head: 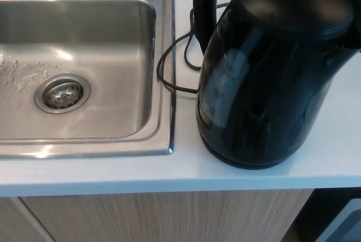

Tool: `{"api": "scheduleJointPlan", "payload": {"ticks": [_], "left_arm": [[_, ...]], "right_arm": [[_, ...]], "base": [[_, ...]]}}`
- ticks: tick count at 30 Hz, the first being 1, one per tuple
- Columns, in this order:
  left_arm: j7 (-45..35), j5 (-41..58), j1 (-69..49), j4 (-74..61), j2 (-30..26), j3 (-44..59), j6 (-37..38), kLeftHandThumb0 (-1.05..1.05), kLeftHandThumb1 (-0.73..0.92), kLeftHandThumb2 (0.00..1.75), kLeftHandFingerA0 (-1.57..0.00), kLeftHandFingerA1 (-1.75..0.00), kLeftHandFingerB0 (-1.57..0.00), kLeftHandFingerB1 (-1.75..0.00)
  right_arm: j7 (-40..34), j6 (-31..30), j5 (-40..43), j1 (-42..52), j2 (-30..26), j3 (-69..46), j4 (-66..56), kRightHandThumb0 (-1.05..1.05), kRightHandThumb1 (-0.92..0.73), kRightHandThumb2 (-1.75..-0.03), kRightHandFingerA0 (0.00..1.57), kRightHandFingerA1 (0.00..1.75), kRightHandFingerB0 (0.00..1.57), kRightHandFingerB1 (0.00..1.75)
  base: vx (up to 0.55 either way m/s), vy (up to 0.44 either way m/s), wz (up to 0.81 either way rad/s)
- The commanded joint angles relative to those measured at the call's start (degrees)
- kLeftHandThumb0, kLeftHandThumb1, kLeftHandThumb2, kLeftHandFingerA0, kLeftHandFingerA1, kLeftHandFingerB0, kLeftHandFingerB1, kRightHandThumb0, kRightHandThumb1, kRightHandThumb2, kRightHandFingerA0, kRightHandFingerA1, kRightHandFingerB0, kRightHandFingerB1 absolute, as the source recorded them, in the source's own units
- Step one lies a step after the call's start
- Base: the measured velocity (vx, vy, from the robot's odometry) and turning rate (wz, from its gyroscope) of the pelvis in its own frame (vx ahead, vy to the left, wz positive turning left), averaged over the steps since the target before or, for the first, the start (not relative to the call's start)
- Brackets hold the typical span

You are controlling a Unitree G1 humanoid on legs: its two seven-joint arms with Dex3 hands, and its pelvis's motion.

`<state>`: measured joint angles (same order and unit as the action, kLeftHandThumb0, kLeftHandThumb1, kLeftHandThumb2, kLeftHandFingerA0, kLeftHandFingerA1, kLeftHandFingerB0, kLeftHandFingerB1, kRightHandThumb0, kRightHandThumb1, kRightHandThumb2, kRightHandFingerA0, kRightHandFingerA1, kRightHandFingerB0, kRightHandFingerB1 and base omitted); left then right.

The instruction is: Pick up a kettle using the right hand on left side of the counter and then walk right towards the kettl base and turn on the kettle

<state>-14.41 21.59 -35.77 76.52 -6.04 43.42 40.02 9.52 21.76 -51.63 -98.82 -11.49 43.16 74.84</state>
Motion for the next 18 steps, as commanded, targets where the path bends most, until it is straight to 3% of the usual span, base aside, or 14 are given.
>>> {"api": "scheduleJointPlan", "payload": {"ticks": [1,5,6,7,8,9,10,11,14,15,17,18], "left_arm": [[0.70,-0.40,0.44,0.01,-0.69,-0.68,0.51,-0.28,0.50,0.55,-1.02,-0.99,-1.00,-0.87],[-3.35,1.46,0.13,-0.57,0.01,0.81,3.15,-0.35,0.46,0.53,-1.04,-1.00,-1.00,-0.88],[-5.48,2.39,-0.15,-1.12,0.72,1.41,4.33,-0.22,0.45,0.60,-1.02,-1.05,-0.99,-0.96],[-8.68,3.79,-0.57,-1.93,1.79,2.29,6.10,-0.22,0.45,0.60,-1.02,-1.05,-0.99,-0.96],[-5.93,1.79,-1.67,-2.73,2.63,0.95,9.55,-0.12,0.43,0.71,-1.07,-1.06,-1.01,-1.00],[-4.87,1.09,-2.12,-3.18,3.11,0.60,10.88,-0.11,0.37,0.76,-1.07,-1.05,-0.99,-0.98],[-4.89,1.15,-2.13,-3.29,3.18,0.66,10.80,-0.11,0.37,0.76,-1.07,-1.05,-0.99,-0.98],[-2.34,0.04,-2.21,-3.26,3.12,-0.03,10.21,-0.05,0.47,0.99,-1.10,-1.05,-1.01,-0.99],[-1.11,-0.39,-2.33,-3.42,3.13,-0.52,9.89,-0.05,0.47,0.99,-1.10,-1.05,-1.01,-0.99],[-2.88,0.84,-1.49,-2.34,2.00,0.33,6.83,-0.07,0.45,0.72,-1.04,-1.06,-1.02,-0.94],[-3.14,1.78,-0.45,-1.32,1.06,1.11,3.40,-0.02,0.47,0.78,-1.06,-1.01,-1.05,-0.92],[-2.78,1.69,0.09,-0.80,0.31,1.07,1.05,-0.10,0.46,0.70,-1.05,-1.03,-1.05,-0.92]], "right_arm": [[-0.44,3.54,3.47,1.07,1.74,-3.31,-1.03,-0.74,-0.83,-0.65,0.83,0.87,0.63,0.49],[-0.37,4.42,4.47,2.56,2.85,-5.42,-1.58,-0.74,-0.81,-0.65,0.86,0.92,0.62,0.48],[0.01,5.42,4.89,3.25,3.34,-5.80,-2.15,-0.76,-0.84,-0.64,0.80,0.85,0.62,0.52],[0.56,6.92,5.58,4.27,4.07,-6.29,-2.99,-0.76,-0.84,-0.64,0.80,0.85,0.62,0.52],[0.93,7.13,5.90,4.87,5.01,-6.53,-3.57,-0.77,-0.85,-0.64,0.77,0.89,0.63,0.56],[0.97,7.17,5.71,5.13,5.53,-6.56,-4.02,-0.80,-0.64,-0.97,0.82,0.93,0.57,0.62],[0.95,7.15,5.52,5.16,5.58,-6.60,-4.15,-0.80,-0.64,-0.97,0.82,0.93,0.57,0.62],[1.03,7.23,5.41,5.13,5.65,-6.62,-4.32,-0.75,-0.84,-0.65,0.79,0.89,0.63,0.54],[1.16,7.28,5.26,5.21,5.66,-6.78,-4.56,-0.75,-0.84,-0.65,0.79,0.89,0.63,0.54],[1.02,7.63,5.40,5.25,5.59,-6.94,-4.66,-0.74,-0.83,-0.65,0.72,0.78,0.61,0.54],[1.00,7.90,5.54,5.28,5.58,-7.11,-4.80,-0.74,-0.83,-0.65,0.73,0.78,0.63,0.57],[1.25,8.03,5.80,5.28,5.58,-7.34,-4.89,-0.77,-0.63,-0.98,0.71,0.80,0.61,0.65]], "base": [[0.00,0.000,0.00],[0.00,0.000,0.00],[0.00,0.000,0.00],[0.00,0.000,0.00],[0.00,0.000,0.00],[0.00,0.000,0.00],[0.00,0.000,0.00],[0.00,0.000,0.00],[0.00,0.000,0.00],[0.00,0.000,0.00],[0.00,0.000,0.00],[0.00,0.000,0.00]]}}
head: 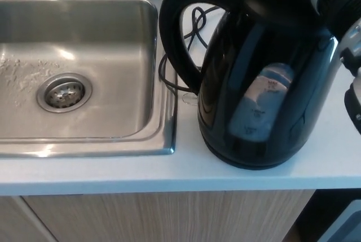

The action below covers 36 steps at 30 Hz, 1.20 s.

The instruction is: Pick up a kettle using the right hand on left side of the counter and then walk right towards the kettl base and turn on the kettle

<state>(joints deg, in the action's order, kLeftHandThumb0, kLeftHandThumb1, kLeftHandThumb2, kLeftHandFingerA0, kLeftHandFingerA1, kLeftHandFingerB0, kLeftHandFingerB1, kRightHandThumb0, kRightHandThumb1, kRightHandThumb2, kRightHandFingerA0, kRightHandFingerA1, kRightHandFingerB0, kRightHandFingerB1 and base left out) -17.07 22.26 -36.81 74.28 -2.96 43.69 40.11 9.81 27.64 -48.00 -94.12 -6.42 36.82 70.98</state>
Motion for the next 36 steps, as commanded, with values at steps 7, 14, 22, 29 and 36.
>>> {"api": "scheduleJointPlan", "payload": {"ticks": [7,14,22,29,36], "left_arm": [[0.97,0.01,1.36,1.93,-3.22,-0.79,1.02,-0.11,0.46,0.78,-1.09,-1.03,-1.05,-0.95],[0.59,-0.61,-0.88,-0.51,-0.35,-0.94,8.98,-0.10,0.50,0.75,-1.06,-1.06,-0.97,-0.94],[1.27,-0.77,0.00,-0.35,-0.63,-1.76,8.86,-0.04,0.45,0.87,-1.10,-1.04,-1.04,-0.93],[2.05,-0.42,-0.06,-1.47,0.74,-1.75,10.86,-0.07,0.50,0.96,-1.09,-1.02,-1.01,-0.93],[2.75,-1.07,0.02,-1.08,0.16,-2.67,10.10,-0.06,0.51,0.91,-1.06,-1.02,-0.99,-0.87]], "right_arm": [[2.11,2.45,2.33,0.63,0.33,-1.18,-1.45,-0.74,-0.83,-0.65,0.73,0.71,0.62,0.50],[2.95,3.85,2.07,0.07,0.26,-0.83,-1.93,-0.74,-0.84,-0.65,0.74,0.72,0.64,0.51],[3.08,8.27,2.47,-0.67,-0.12,-1.05,-3.82,-0.76,-0.86,-0.64,0.83,0.91,0.68,0.59],[5.15,11.97,4.00,-0.06,-0.27,-1.94,-5.10,-0.83,-0.67,-1.02,0.80,0.85,0.67,0.69],[6.23,16.44,5.09,0.84,-1.17,-1.87,-8.50,-0.81,-0.66,-1.02,0.80,0.86,0.67,0.69]], "base": [[0.00,0.000,0.00],[0.00,0.000,0.00],[0.00,0.000,0.00],[0.00,0.000,0.00],[0.00,0.000,0.00]]}}
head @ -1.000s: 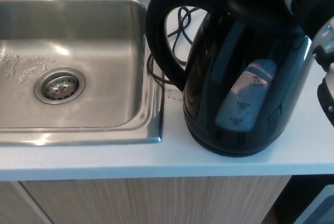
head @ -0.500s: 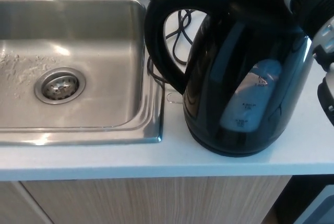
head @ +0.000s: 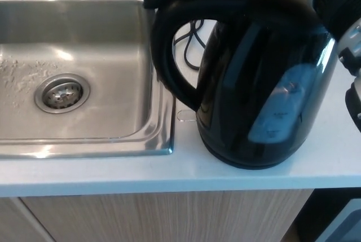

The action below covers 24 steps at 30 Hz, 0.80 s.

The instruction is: Pick up a kettle using the right hand on left side of the counter and then walk right towards the kettl base and turn on the kettle

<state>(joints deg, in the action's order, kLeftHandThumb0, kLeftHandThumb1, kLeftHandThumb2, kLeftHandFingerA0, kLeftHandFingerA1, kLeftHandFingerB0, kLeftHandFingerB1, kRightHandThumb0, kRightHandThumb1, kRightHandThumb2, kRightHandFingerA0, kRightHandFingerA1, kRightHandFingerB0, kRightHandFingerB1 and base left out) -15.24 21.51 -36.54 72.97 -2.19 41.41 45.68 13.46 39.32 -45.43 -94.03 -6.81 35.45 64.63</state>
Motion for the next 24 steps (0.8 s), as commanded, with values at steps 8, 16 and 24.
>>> {"api": "scheduleJointPlan", "payload": {"ticks": [8,16,24], "left_arm": [[4.06,-1.65,-0.67,-0.95,0.21,-1.65,6.58,-0.04,0.51,1.07,-1.08,-1.06,-0.99,-0.96],[6.04,-2.81,-0.78,-2.86,-0.56,-3.31,6.64,-0.04,0.51,1.14,-1.06,-0.95,-0.95,-0.84],[6.20,-1.66,2.29,-4.26,-1.08,-3.17,9.18,-0.02,0.51,1.10,-1.14,-0.87,-1.00,-0.79]], "right_arm": [[4.67,6.88,3.88,2.25,-2.23,-1.13,-6.44,-0.79,-0.88,-0.65,0.79,0.81,0.66,0.59],[-1.44,2.76,0.98,1.05,-2.53,-1.08,-7.84,-0.75,-0.85,-0.65,0.66,0.82,0.53,0.59],[-10.31,-4.20,-1.56,-4.29,-2.44,-2.45,-6.91,-0.69,-0.82,-0.65,0.63,0.86,0.38,0.64]], "base": [[0.00,0.000,0.00],[0.00,0.000,0.00],[0.00,0.000,0.00]]}}
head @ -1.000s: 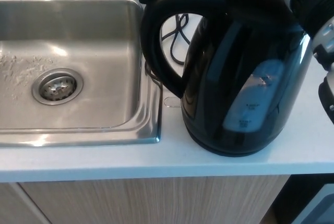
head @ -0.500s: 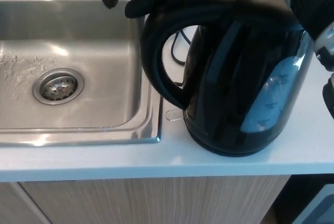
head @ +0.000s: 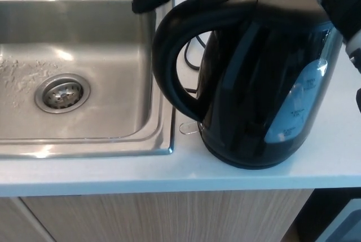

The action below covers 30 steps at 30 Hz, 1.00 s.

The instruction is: Pick up a kettle using the right hand on left side of the counter and then walk right towards the kettl base and turn on the kettle

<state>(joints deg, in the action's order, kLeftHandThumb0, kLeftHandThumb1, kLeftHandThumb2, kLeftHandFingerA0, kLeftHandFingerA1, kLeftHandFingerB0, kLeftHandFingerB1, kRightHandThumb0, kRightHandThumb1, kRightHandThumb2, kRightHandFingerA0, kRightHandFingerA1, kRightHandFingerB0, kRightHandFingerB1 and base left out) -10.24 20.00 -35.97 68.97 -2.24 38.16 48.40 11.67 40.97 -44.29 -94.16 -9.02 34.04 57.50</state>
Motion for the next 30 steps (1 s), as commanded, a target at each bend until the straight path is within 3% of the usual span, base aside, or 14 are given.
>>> {"api": "scheduleJointPlan", "payload": {"ticks": [1,7,8,13,14,16,21,22,25,27,30], "left_arm": [[1.37,-0.36,1.85,-0.04,-1.27,-0.01,6.32,-0.02,0.51,1.10,-1.14,-0.87,-1.00,-0.79],[1.54,-0.22,2.48,0.50,-1.09,0.05,6.41,-0.01,0.51,1.10,-1.14,-0.88,-0.99,-0.79],[1.08,0.03,2.64,0.38,-0.31,0.02,6.78,0.03,0.47,1.17,-1.15,-0.94,-1.00,-0.84],[0.40,0.37,3.07,0.17,1.03,0.02,7.75,0.02,0.44,1.23,-1.14,-0.96,-1.01,-0.85],[0.80,0.11,3.22,0.37,0.91,-0.07,7.69,-0.03,0.50,1.09,-1.13,-0.91,-1.00,-0.82],[1.51,-0.23,4.30,0.82,0.81,-0.31,7.37,-0.02,0.51,1.08,-1.13,-0.91,-1.00,-0.82],[1.78,-0.32,4.58,1.05,0.79,-0.57,7.55,-0.02,0.51,1.08,-1.13,-0.91,-1.00,-0.82],[0.37,0.87,6.34,0.44,1.22,-0.30,7.20,-0.04,0.51,1.10,-1.13,-0.93,-0.99,-0.83],[-1.31,2.15,7.66,-0.17,2.01,0.10,7.57,-0.06,0.52,1.09,-1.15,-0.94,-1.01,-0.83],[-1.09,1.97,7.82,-0.34,2.32,-0.03,7.88,-0.08,0.52,1.08,-1.13,-0.96,-0.98,-0.84],[0.38,1.05,7.36,-0.99,2.86,-0.53,8.26,-0.05,0.53,1.06,-1.13,-0.98,-0.95,-0.87]], "right_arm": [[-9.39,-5.93,-2.68,-4.35,-0.28,-1.23,0.41,-0.69,-0.82,-0.65,0.63,0.86,0.38,0.64],[-11.02,-7.24,-1.85,-5.01,-0.42,-2.64,0.69,-0.66,-0.80,-0.64,0.65,0.85,0.42,0.62],[-12.22,-7.99,-0.92,-5.47,-1.08,-4.13,0.18,-0.63,-0.78,-0.61,0.75,0.93,0.45,0.58],[-13.98,-9.00,0.11,-5.86,-2.14,-7.27,-0.92,-0.63,-0.77,-0.62,0.76,0.94,0.47,0.58],[-13.40,-9.14,0.84,-5.24,-2.09,-7.89,-2.19,-0.64,-0.76,-0.63,0.76,0.96,0.47,0.54],[-11.33,-11.17,4.45,-2.77,-0.66,-10.99,-7.76,-0.63,-0.75,-0.62,0.75,0.94,0.45,0.53],[-9.97,-12.47,4.35,-1.32,-0.58,-12.20,-10.48,-0.63,-0.75,-0.62,0.75,0.94,0.45,0.53],[-8.10,-21.82,6.58,8.47,4.77,-14.57,-31.42,-0.61,-0.76,-0.63,0.88,0.93,0.40,0.45],[-2.07,-35.32,5.27,23.42,11.58,-14.19,-57.75,-0.59,-0.76,-0.62,0.95,1.00,0.39,0.43],[-0.63,-37.73,3.45,27.58,13.01,-13.54,-63.30,-0.58,-0.75,-0.62,0.96,0.98,0.39,0.42],[4.88,-44.00,-5.35,46.53,16.50,-8.20,-82.39,-0.55,-0.76,-0.63,0.96,0.88,0.36,0.38]], "base": [[0.00,0.000,0.00],[0.00,0.000,0.00],[0.00,0.000,0.00],[0.00,0.000,0.00],[0.00,0.000,0.00],[0.00,0.000,0.00],[0.00,0.000,0.00],[0.00,0.000,0.00],[0.00,0.000,0.00],[0.00,0.000,0.00],[0.00,0.000,0.00]]}}
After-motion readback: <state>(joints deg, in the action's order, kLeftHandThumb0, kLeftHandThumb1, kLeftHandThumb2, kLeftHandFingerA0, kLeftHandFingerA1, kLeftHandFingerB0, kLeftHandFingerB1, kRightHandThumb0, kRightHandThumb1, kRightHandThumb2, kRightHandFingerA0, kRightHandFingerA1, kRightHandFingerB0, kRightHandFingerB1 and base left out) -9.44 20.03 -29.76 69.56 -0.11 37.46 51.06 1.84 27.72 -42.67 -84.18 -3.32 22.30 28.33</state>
